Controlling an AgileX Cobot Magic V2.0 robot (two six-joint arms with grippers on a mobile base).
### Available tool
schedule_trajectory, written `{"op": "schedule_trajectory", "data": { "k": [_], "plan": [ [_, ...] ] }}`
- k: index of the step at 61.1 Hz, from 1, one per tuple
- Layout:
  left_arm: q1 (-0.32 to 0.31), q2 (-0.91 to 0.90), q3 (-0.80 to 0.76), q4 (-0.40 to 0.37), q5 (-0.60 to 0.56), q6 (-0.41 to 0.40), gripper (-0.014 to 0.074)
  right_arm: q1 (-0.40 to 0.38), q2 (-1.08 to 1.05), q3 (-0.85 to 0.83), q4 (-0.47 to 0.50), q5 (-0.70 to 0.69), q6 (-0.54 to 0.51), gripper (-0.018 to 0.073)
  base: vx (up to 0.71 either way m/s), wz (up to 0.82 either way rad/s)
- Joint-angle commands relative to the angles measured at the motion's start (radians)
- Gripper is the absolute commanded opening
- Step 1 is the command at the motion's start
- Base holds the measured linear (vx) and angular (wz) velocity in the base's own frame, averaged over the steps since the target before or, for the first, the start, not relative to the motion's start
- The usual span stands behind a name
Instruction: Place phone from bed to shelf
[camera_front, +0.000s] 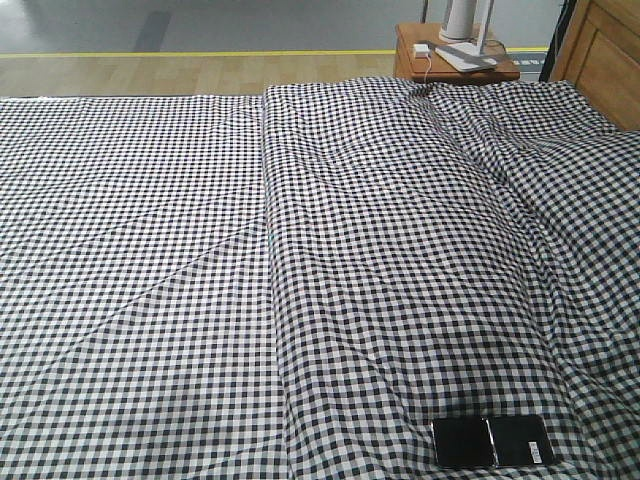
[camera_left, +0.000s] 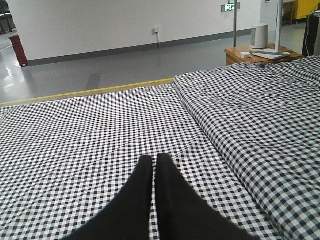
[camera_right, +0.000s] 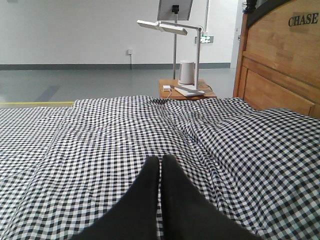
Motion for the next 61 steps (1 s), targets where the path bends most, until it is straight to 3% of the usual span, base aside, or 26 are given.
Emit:
{"op": "schedule_trajectory", "data": {
  "k": [1, 61],
  "plan": [
    [-0.003, -0.004, -0.023, -0.009, -0.072, -0.006, 0.0001, -0.001, -0.005, 0.004, -0.012, -0.071, -0.009, -0.0010, 0.00, 0.00],
    [-0.003, -0.004, -0.023, -0.009, -0.072, -0.006, 0.0001, -0.001, -0.005, 0.004, -0.012, -0.071, -0.009, -0.0010, 0.00, 0.00]
  ]
}}
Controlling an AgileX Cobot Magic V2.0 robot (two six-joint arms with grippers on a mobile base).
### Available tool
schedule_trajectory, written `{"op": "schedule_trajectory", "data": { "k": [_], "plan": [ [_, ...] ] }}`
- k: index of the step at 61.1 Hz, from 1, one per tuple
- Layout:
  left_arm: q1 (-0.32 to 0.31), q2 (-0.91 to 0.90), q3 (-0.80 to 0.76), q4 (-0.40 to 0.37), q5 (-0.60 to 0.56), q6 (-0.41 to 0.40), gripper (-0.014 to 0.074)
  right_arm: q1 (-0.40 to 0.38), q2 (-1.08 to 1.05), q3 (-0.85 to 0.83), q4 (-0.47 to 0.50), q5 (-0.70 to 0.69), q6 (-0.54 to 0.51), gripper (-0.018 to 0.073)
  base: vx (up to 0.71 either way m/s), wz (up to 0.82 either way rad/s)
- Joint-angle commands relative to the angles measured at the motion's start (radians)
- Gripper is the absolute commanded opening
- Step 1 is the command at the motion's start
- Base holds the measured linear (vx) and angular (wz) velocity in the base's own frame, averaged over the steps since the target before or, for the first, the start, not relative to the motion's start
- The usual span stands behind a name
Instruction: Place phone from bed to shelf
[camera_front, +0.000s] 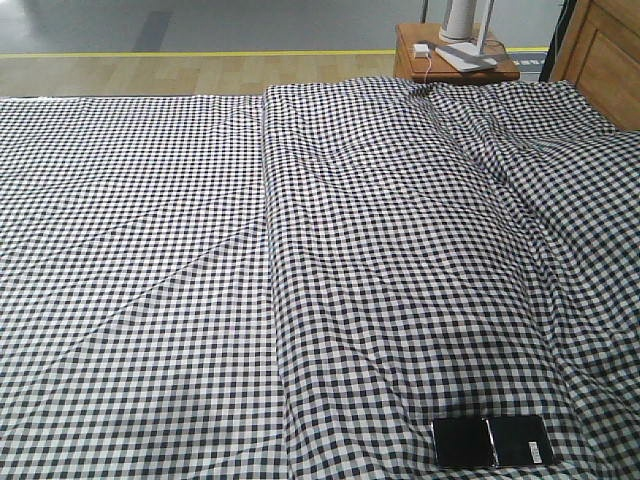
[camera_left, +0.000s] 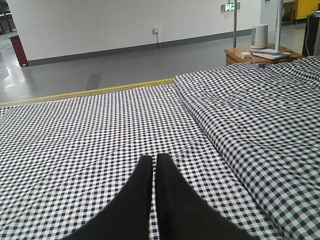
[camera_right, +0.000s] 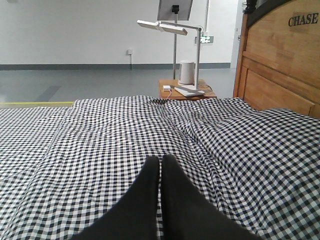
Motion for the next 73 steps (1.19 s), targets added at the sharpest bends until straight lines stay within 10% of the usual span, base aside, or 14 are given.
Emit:
{"op": "schedule_trajectory", "data": {
  "k": [1, 41, 73],
  "plan": [
    [-0.003, -0.004, -0.023, -0.009, -0.072, -0.006, 0.0001, -0.001, -0.005, 0.004, -0.012, -0.071, -0.009, -0.0010, 0.00, 0.00],
    [-0.003, -0.004, -0.023, -0.009, -0.072, -0.006, 0.0001, -0.001, -0.005, -0.129, -0.008, -0.428, -0.012, -0.0010, 0.00, 0.00],
    [-0.003, -0.004, -0.023, -0.009, -0.072, -0.006, 0.0001, -0.001, 0.355, -0.678, -0.008, -0.141, -0.004, 0.0031, 0.00, 0.00]
  ]
}}
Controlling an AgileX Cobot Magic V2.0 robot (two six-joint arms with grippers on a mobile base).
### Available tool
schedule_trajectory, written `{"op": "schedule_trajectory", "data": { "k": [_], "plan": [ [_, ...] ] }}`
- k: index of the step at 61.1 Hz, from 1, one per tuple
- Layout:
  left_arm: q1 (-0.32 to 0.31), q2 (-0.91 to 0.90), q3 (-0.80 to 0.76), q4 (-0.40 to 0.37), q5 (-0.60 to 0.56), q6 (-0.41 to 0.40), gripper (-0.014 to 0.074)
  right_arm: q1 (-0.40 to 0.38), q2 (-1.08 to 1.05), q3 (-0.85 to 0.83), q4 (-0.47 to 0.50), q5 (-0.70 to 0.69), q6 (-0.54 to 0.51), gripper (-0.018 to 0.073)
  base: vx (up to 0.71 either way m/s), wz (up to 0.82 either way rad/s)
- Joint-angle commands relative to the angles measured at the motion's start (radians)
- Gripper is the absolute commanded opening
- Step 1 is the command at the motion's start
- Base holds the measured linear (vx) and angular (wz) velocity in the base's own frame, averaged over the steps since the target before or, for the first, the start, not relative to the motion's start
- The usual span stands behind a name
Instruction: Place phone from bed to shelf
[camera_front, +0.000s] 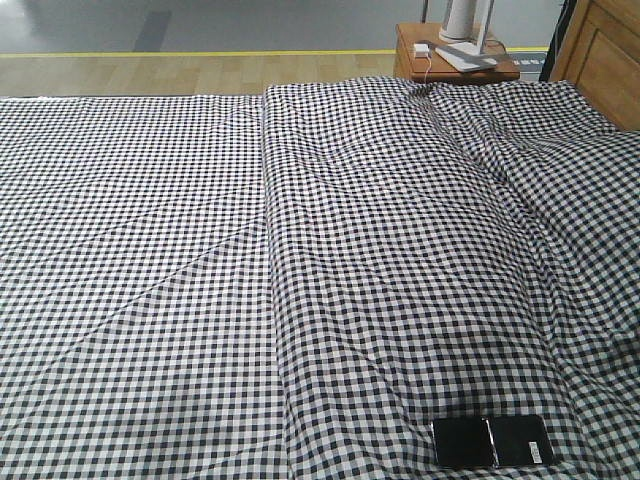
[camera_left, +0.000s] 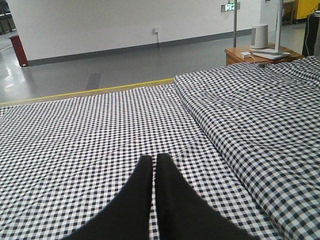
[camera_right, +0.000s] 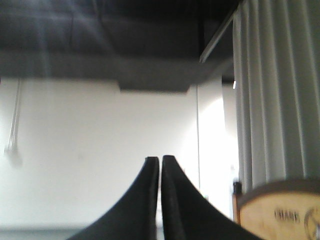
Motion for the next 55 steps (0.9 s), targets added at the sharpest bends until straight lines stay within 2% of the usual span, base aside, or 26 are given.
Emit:
{"op": "schedule_trajectory", "data": {
  "k": [1, 12, 18, 29, 35, 43, 55],
  "plan": [
    [-0.003, -0.004, -0.023, -0.009, -0.072, -0.006, 0.0001, -0.001, 0.121, -0.114, -0.008, 0.070, -0.003, 0.0036, 0.00, 0.00],
    [-0.003, -0.004, -0.023, -0.009, -0.072, -0.006, 0.0001, -0.001, 0.283, -0.176, 0.006, 0.144, -0.003, 0.0172, 0.00, 0.00],
    [-0.003, -0.004, -0.023, -0.009, -0.072, -0.006, 0.0001, -0.001, 0.342, -0.176, 0.008, 0.172, -0.003, 0.0303, 0.00, 0.00],
    [-0.003, -0.004, -0.023, -0.009, -0.072, -0.006, 0.0001, -0.001, 0.423, -0.171, 0.008, 0.207, -0.004, 0.0600, 0.00, 0.00],
    [-0.003, -0.004, -0.023, -0.009, -0.072, -0.006, 0.0001, -0.001, 0.447, -0.171, 0.008, 0.218, -0.004, 0.0713, 0.00, 0.00],
    [-0.003, -0.004, -0.023, -0.009, -0.072, -0.006, 0.0001, -0.001, 0.474, -0.171, 0.008, 0.227, -0.004, 0.0724, 0.00, 0.00],
    [-0.003, -0.004, -0.023, -0.009, -0.072, -0.006, 0.0001, -0.001, 0.513, -0.177, 0.007, 0.164, -0.007, 0.0711, 0.00, 0.00]
  ]
}}
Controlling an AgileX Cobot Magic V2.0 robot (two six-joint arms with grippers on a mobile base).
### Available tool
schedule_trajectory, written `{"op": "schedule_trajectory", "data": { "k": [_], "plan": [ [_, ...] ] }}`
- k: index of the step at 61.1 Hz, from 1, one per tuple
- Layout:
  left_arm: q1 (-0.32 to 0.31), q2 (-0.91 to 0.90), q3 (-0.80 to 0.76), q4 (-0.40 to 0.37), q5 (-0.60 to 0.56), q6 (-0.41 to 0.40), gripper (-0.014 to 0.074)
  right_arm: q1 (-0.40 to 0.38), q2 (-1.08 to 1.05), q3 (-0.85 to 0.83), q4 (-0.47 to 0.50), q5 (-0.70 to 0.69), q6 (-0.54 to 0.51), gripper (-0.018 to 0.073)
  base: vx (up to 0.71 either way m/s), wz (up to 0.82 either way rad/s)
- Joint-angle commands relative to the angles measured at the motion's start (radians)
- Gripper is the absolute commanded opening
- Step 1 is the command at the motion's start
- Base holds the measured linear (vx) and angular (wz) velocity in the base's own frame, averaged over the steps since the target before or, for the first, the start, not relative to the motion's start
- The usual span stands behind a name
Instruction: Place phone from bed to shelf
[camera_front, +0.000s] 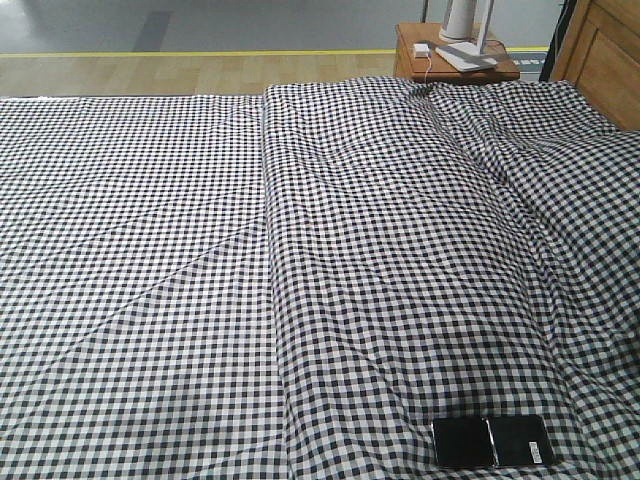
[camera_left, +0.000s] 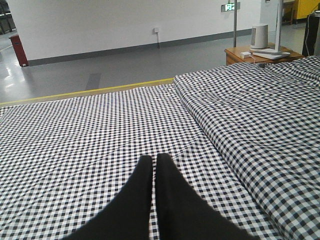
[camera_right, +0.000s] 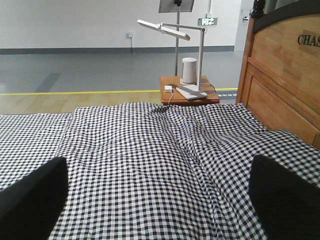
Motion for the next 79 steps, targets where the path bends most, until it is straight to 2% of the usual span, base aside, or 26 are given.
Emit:
{"op": "schedule_trajectory", "data": {
  "k": [1, 16, 21, 28, 37, 44, 54, 79],
  "plan": [
    [-0.003, -0.004, -0.023, -0.009, -0.072, -0.006, 0.0001, -0.001, 0.012, -0.037, 0.001, -0.092, -0.009, 0.0710, 0.00, 0.00],
    [-0.003, -0.004, -0.023, -0.009, -0.072, -0.006, 0.0001, -0.003, 0.110, -0.175, -0.007, 0.149, -0.008, 0.0704, 0.00, 0.00],
    [-0.003, -0.004, -0.023, -0.009, -0.072, -0.006, 0.0001, -0.030, 0.173, -0.252, -0.008, 0.233, -0.003, 0.0704, 0.00, 0.00],
    [-0.003, -0.004, -0.023, -0.009, -0.072, -0.006, 0.0001, -0.126, 0.250, -0.359, -0.007, 0.343, 0.023, 0.0704, 0.00, 0.00],
    [-0.003, -0.004, -0.023, -0.009, -0.072, -0.006, 0.0001, -0.300, 0.362, -0.460, -0.005, 0.459, 0.030, 0.0704, 0.00, 0.00],
    [-0.003, -0.004, -0.023, -0.009, -0.072, -0.006, 0.0001, -0.382, 0.454, -0.468, 0.002, 0.470, 0.030, 0.0704, 0.00, 0.00],
    [-0.003, -0.004, -0.023, -0.009, -0.072, -0.006, 0.0001, -0.435, 0.642, -0.468, 0.004, 0.421, -0.021, 0.0699, 0.00, 0.00],
    [-0.003, -0.004, -0.023, -0.009, -0.072, -0.006, 0.0001, -0.445, 1.121, -0.468, 0.015, 0.401, -0.195, 0.0685, 0.00, 0.00]
  ]
}}
